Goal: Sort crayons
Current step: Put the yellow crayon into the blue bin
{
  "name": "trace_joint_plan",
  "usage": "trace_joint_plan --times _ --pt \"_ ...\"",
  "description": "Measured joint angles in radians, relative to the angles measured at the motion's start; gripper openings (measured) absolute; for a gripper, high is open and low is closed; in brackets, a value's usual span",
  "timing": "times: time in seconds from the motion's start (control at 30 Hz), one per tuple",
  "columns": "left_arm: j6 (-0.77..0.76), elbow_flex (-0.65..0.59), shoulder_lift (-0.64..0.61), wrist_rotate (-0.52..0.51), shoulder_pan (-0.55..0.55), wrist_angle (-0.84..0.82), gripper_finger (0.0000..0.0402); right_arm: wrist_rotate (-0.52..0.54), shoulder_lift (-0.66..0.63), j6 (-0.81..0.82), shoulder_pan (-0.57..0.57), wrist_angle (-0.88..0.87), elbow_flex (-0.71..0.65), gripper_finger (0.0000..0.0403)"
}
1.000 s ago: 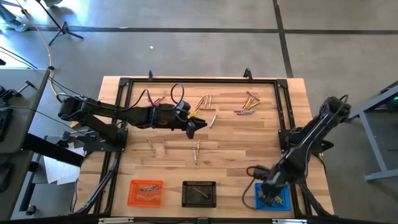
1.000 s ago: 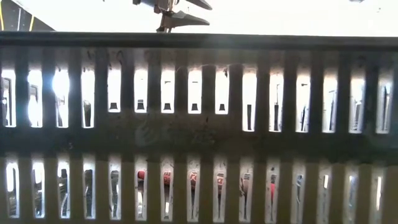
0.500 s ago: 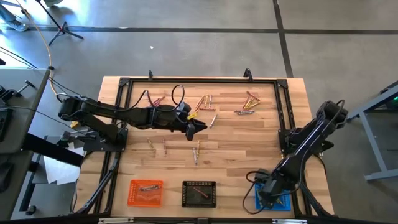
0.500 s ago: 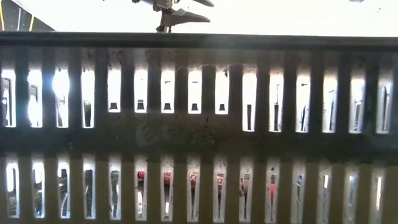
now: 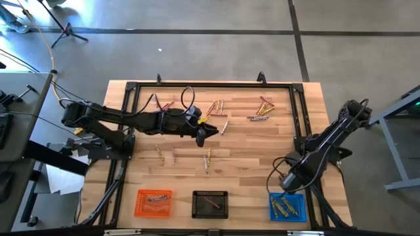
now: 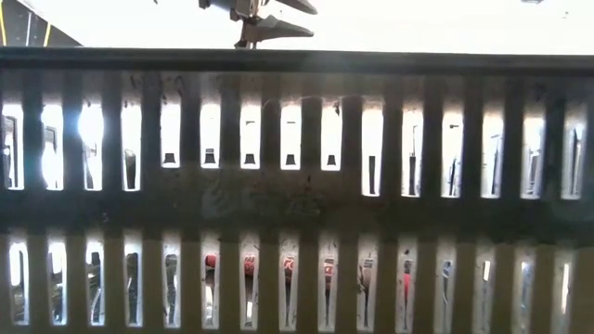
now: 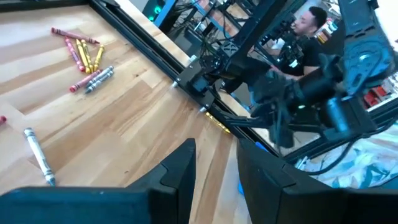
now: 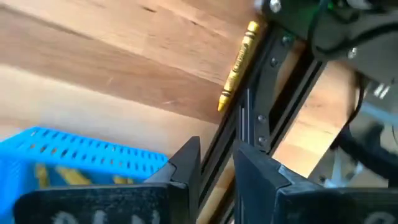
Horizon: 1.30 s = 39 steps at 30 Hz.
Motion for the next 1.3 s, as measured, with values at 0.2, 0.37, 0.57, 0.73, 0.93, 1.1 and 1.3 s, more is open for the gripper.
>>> trace_joint_plan --times 0.2,0.37,0.57,0.73,0.93,1.1,1.3 --pt "0.026 0.0 -0.005 0.097 0.064 -0.004 0.0104 -0.019 0.001 -0.005 -0.061 0.241 -0.191 0.0083" --pt "0.044 0.0 -0.006 0.183 0.124 -0.003 0.0104 -0.031 -0.015 -0.014 -0.111 0.256 -0.278 0.0083" --pt "0.062 0.0 -0.006 0.255 0.184 -0.003 0.0104 -0.087 -0.064 -0.015 -0.154 0.313 -0.391 0.0083" --pt "0.071 0.0 -0.006 0.27 0.218 -0.005 0.0104 -0.087 -0.093 -0.006 -0.181 0.394 -0.456 0.0083" --pt "0.071 0.0 -0.006 0.314 0.247 -0.005 0.0104 -0.103 -0.097 -0.008 -0.191 0.44 -0.488 0.0083" --pt "0.072 0.0 -0.006 0.315 0.262 -0.005 0.0104 -0.12 -0.093 -0.009 -0.195 0.432 -0.47 0.0083" --pt "0.092 0.0 -0.006 0.315 0.266 -0.006 0.0104 -0.118 -0.093 -0.009 -0.195 0.375 -0.465 0.0083"
